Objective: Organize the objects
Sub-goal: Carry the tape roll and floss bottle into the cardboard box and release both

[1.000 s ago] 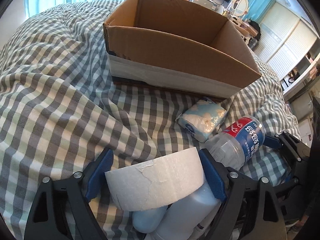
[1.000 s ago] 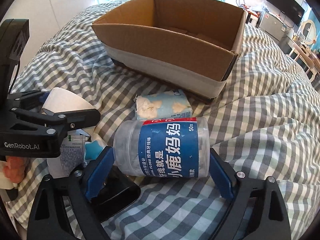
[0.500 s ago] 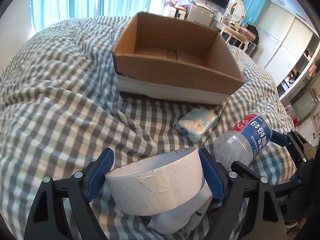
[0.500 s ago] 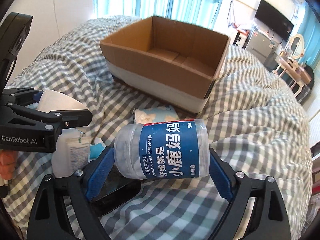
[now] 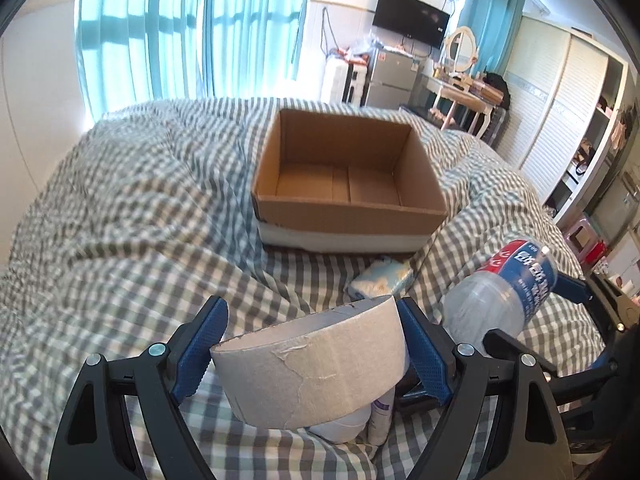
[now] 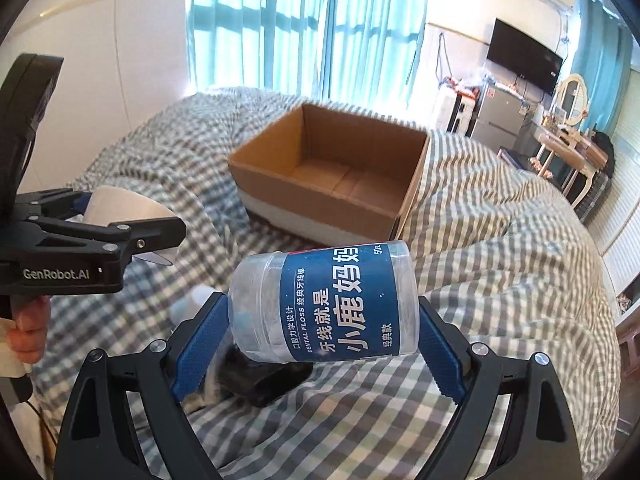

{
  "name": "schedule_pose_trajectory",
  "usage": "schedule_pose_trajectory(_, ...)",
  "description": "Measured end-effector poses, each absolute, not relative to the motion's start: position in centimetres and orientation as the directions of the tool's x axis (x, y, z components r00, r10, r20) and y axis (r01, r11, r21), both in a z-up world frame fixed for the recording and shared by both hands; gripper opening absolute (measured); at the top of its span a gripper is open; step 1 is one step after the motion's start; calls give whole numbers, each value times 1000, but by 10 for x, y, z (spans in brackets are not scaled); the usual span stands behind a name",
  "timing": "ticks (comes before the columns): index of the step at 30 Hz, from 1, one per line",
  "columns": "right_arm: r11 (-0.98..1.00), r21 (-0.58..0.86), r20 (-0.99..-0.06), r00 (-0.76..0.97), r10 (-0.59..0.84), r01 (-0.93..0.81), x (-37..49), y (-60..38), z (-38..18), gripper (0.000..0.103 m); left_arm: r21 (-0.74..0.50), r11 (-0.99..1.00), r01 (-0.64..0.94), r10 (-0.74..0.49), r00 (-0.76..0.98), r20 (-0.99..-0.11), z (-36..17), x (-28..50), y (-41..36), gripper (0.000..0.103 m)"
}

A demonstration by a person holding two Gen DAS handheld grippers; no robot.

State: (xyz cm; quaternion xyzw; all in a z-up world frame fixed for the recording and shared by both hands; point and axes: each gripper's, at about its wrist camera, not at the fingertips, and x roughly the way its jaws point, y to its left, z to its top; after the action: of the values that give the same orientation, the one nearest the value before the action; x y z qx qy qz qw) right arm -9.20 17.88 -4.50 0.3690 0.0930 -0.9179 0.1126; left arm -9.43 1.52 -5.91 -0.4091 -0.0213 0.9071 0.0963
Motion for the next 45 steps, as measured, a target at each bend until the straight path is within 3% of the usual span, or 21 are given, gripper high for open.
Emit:
schedule_pose_trajectory(11, -961, -89, -620, -770, -151, 260, -106, 179, 12, 90, -58, -988, -146, 148, -734, -662, -1, -124, 9, 87)
schedule_pose_trajectory(20, -982, -7, -568, -808, -153, 190, -176, 186, 52, 90, -42, -986, -159, 152, -785, -600, 25, -188, 10, 87)
schedule_pose_trajectory(37, -990, 121, -630, -766, -131, 70, -359, 199, 19, 90, 55, -914, -403, 285, -731, -619, -42, -312, 61, 87)
schedule_pose_trajectory(45, -989, 132, -656, -743, -132, 59, -384, 208, -32, 90, -16, -906, -423, 326, -674, -663, -84, -336, 62, 87)
